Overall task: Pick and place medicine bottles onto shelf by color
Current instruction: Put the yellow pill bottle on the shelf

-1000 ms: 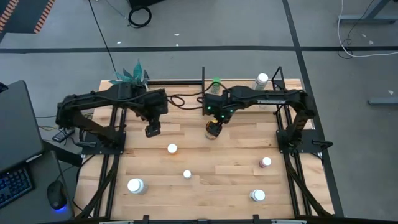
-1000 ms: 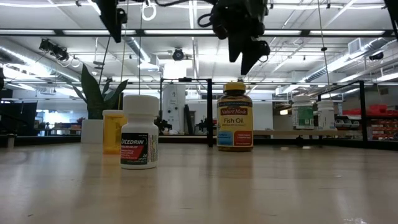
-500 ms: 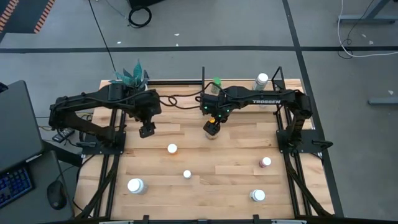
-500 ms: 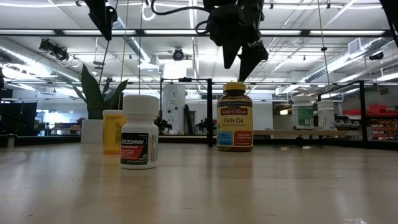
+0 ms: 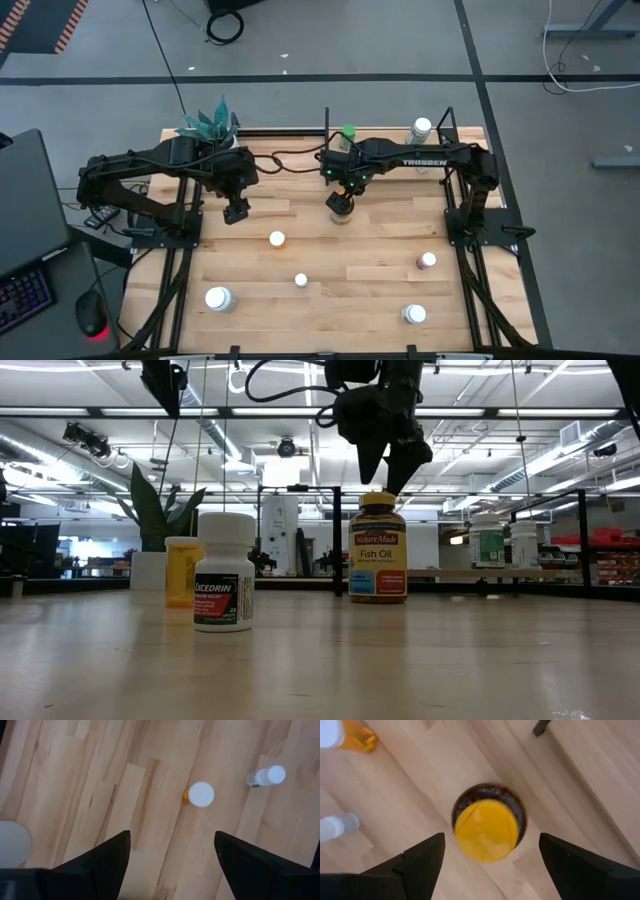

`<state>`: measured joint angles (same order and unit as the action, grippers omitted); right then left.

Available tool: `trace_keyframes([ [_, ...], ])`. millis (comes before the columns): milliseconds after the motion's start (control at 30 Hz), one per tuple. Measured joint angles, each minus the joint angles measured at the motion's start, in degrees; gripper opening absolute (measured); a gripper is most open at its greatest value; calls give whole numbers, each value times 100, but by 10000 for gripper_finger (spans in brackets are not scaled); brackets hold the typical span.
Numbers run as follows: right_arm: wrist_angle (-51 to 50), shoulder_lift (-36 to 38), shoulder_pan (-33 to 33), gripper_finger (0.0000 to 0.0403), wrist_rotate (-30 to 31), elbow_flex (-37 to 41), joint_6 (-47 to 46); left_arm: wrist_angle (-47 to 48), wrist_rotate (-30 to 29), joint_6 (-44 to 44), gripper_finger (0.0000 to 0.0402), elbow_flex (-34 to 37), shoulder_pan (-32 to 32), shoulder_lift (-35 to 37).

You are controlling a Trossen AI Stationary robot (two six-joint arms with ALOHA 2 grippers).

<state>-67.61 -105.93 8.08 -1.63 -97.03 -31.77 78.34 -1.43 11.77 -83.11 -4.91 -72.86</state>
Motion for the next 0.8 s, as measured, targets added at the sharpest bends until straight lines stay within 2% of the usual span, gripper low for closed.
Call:
trace_keyframes([
  [233,225,0,0,330,-189,223,-120,-267,-4,232,293,0,132,-2],
  [800,247,0,101,329,-119,345,-107,-428,-4,302,293,0,162,-4],
])
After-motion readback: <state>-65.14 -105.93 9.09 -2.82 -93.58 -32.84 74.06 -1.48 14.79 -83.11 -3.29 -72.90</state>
